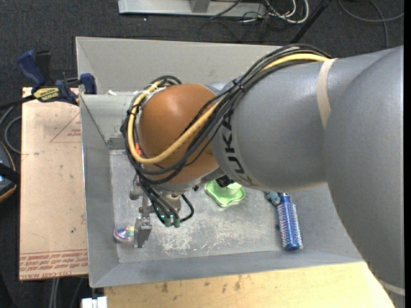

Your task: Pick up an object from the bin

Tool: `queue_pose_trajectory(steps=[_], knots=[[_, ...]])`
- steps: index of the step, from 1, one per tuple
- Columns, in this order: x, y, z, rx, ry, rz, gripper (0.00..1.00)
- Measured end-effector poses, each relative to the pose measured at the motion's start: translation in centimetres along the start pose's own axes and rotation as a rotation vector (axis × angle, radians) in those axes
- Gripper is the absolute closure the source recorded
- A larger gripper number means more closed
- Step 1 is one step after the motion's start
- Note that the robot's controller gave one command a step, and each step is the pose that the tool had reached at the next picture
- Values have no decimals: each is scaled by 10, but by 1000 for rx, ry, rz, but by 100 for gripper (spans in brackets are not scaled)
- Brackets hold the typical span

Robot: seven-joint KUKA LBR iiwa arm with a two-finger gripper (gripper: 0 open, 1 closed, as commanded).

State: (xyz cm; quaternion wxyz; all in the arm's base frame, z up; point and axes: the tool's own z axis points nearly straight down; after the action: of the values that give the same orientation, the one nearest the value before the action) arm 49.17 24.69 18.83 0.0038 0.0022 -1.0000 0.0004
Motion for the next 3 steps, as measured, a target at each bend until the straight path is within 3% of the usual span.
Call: queue_pose_trajectory(steps=[1, 2, 3], knots=[[-3, -13, 113, -3, -23, -537, 0], [-3, -12, 112, -4, -20, -537, 100], [-4, -13, 113, -5, -26, -536, 0]])
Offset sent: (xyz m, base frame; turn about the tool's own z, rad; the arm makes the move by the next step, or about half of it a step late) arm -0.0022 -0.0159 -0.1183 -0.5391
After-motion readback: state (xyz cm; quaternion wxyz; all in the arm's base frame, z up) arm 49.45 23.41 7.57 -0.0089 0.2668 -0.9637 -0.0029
